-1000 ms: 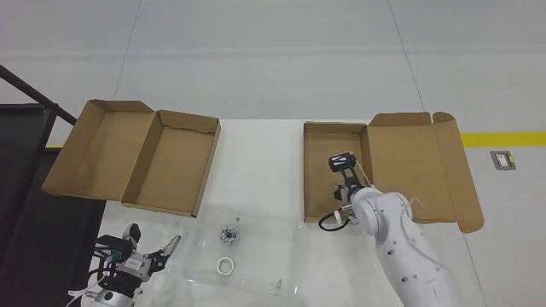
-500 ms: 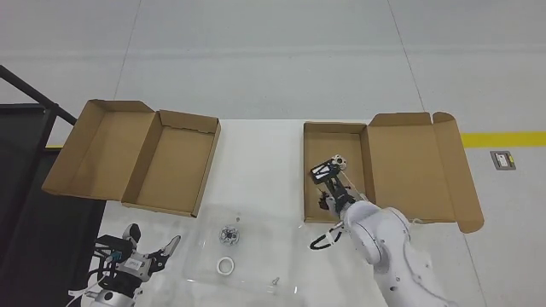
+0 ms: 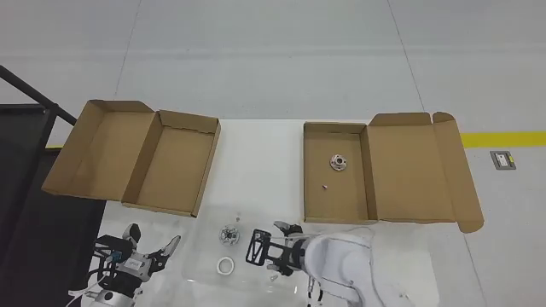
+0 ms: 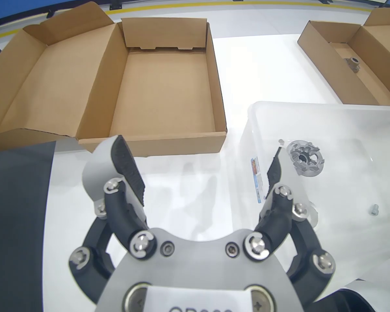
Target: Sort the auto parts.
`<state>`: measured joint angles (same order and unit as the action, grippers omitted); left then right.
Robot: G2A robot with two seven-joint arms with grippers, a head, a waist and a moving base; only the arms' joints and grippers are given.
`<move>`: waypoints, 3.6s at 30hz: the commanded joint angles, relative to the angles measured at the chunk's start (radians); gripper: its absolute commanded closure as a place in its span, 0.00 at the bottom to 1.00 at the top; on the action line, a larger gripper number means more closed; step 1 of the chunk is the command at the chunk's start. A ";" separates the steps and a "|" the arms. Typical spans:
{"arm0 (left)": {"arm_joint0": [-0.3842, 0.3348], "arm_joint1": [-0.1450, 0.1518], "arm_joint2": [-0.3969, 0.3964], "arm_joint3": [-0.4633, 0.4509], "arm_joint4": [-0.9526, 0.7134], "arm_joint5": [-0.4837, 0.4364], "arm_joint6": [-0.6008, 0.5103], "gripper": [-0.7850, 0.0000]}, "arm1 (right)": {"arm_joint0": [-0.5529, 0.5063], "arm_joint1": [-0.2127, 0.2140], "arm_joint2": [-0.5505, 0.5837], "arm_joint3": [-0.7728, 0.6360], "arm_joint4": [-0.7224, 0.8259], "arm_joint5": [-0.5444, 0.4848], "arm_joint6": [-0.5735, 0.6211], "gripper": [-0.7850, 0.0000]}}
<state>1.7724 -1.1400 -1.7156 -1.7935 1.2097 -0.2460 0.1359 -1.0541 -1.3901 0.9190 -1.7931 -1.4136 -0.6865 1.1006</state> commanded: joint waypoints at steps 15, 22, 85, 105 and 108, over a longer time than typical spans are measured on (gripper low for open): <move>0.000 0.000 0.000 0.000 0.000 0.000 0.000 0.00 | 0.010 0.003 -0.057 0.039 -0.061 -0.056 -0.031 0.00; 0.000 0.000 0.000 0.000 0.000 0.000 0.000 0.00 | 0.055 -0.001 -0.147 0.100 -0.145 -0.070 -0.037 0.00; 0.000 0.000 0.000 0.000 0.000 0.000 0.000 0.00 | 0.541 -0.007 -0.700 0.483 0.372 0.052 0.085 0.44; 0.000 0.000 0.000 0.000 0.000 0.000 0.000 0.00 | 0.556 -0.043 -0.710 0.551 0.373 0.018 0.051 0.55; 0.000 0.000 0.000 0.000 0.000 0.000 0.000 0.00 | 0.557 -0.047 -0.710 0.561 0.379 0.020 0.053 0.56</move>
<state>1.7724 -1.1400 -1.7156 -1.7935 1.2097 -0.2460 0.1359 -0.4974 -1.4356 0.2088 -1.2364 -1.0374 -0.6674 1.1526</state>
